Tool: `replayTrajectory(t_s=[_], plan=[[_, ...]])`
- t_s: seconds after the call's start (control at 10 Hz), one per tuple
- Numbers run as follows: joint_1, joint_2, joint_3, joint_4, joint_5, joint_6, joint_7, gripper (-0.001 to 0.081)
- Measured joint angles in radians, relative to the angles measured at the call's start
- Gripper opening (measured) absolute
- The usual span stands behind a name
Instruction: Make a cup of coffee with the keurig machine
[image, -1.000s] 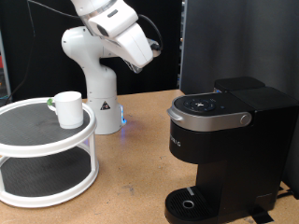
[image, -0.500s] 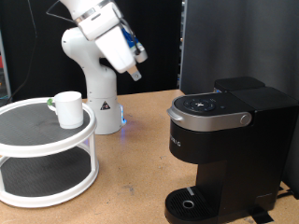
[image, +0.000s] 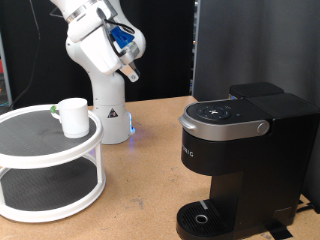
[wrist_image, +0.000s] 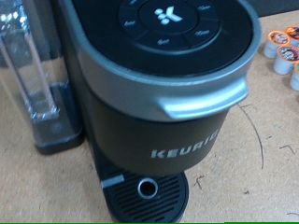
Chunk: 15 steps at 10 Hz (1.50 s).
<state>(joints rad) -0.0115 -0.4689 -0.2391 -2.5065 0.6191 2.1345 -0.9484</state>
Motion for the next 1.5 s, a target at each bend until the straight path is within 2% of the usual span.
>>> replayTrajectory(t_s=[0.2, 0.3, 0.4, 0.7, 0.9, 1.0, 1.2, 1.3, 1.5], plan=[[-0.002, -0.011, -0.03, -0.002, 0.096, 0.006, -0.002, 0.0001], [-0.005, -0.025, -0.057, -0.003, 0.103, -0.025, -0.005, 0.0001], [-0.013, -0.044, -0.089, -0.003, 0.096, -0.091, -0.02, 0.0001], [-0.048, -0.104, -0.174, 0.004, -0.001, -0.296, -0.093, 0.0001], [-0.075, -0.143, -0.194, 0.007, -0.081, -0.37, -0.108, 0.0001], [-0.075, -0.14, -0.194, 0.004, -0.072, -0.362, -0.107, 0.0001], [-0.079, -0.151, -0.2, -0.032, 0.034, -0.253, -0.107, 0.0001], [-0.089, -0.163, -0.211, -0.049, 0.049, -0.242, -0.106, 0.0001], [-0.118, -0.184, -0.254, -0.057, 0.003, -0.328, -0.122, 0.0001]])
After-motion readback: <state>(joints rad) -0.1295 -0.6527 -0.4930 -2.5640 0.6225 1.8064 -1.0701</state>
